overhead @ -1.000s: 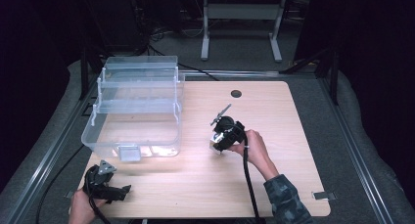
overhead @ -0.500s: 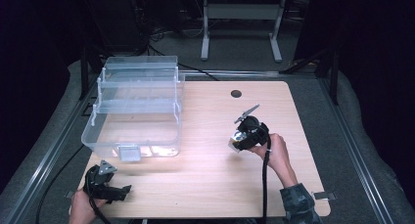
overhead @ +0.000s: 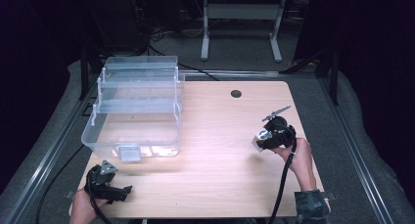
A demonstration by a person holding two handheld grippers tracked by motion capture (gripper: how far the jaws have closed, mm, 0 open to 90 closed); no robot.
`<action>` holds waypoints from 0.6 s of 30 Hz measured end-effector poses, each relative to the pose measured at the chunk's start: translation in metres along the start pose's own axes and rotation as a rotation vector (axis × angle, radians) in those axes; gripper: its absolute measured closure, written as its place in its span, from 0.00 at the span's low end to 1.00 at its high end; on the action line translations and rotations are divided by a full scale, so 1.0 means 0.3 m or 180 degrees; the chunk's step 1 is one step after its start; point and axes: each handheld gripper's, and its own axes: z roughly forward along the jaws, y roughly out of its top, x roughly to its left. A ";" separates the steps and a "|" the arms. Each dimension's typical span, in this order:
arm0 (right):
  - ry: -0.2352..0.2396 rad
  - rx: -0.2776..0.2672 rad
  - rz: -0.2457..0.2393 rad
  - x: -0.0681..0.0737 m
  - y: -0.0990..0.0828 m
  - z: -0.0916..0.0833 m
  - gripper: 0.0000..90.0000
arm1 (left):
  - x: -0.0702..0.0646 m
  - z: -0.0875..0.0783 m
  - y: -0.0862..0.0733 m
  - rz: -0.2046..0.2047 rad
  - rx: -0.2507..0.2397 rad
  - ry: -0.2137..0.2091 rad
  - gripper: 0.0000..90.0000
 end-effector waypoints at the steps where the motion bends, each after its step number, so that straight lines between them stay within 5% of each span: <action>1: -0.0031 0.0035 0.0024 -0.008 -0.007 0.002 0.50 | 0.000 0.000 0.000 0.0012 -0.0001 0.0012 0.00; 10: -0.0139 0.0145 0.0351 -0.117 -0.088 0.011 0.50 | 0.000 -0.002 0.000 0.0011 -0.0013 0.0006 0.00; 11: -0.0246 0.0163 0.0395 -0.131 -0.098 0.007 0.50 | -0.001 -0.002 0.000 0.0016 -0.0012 0.0003 0.00; 12: -0.0161 0.0146 0.0459 -0.151 -0.110 0.004 0.50 | -0.002 -0.001 0.000 0.0018 -0.0008 -0.0001 0.00; 13: -0.0322 0.0182 0.0497 -0.163 -0.120 0.001 0.50 | -0.002 -0.001 0.001 0.0026 -0.0001 -0.0003 0.00; 14: -0.0175 0.0158 0.0554 -0.183 -0.132 -0.001 0.50 | -0.002 0.000 0.002 0.0030 0.0001 -0.0005 0.00; 17: -0.0390 0.0196 0.0668 -0.218 -0.160 -0.004 0.50 | -0.004 0.001 0.003 0.0027 0.0000 -0.0009 0.00; 18: -0.0212 0.0189 0.0722 -0.235 -0.169 -0.004 0.50 | -0.004 0.001 0.003 0.0030 0.0004 -0.0011 0.00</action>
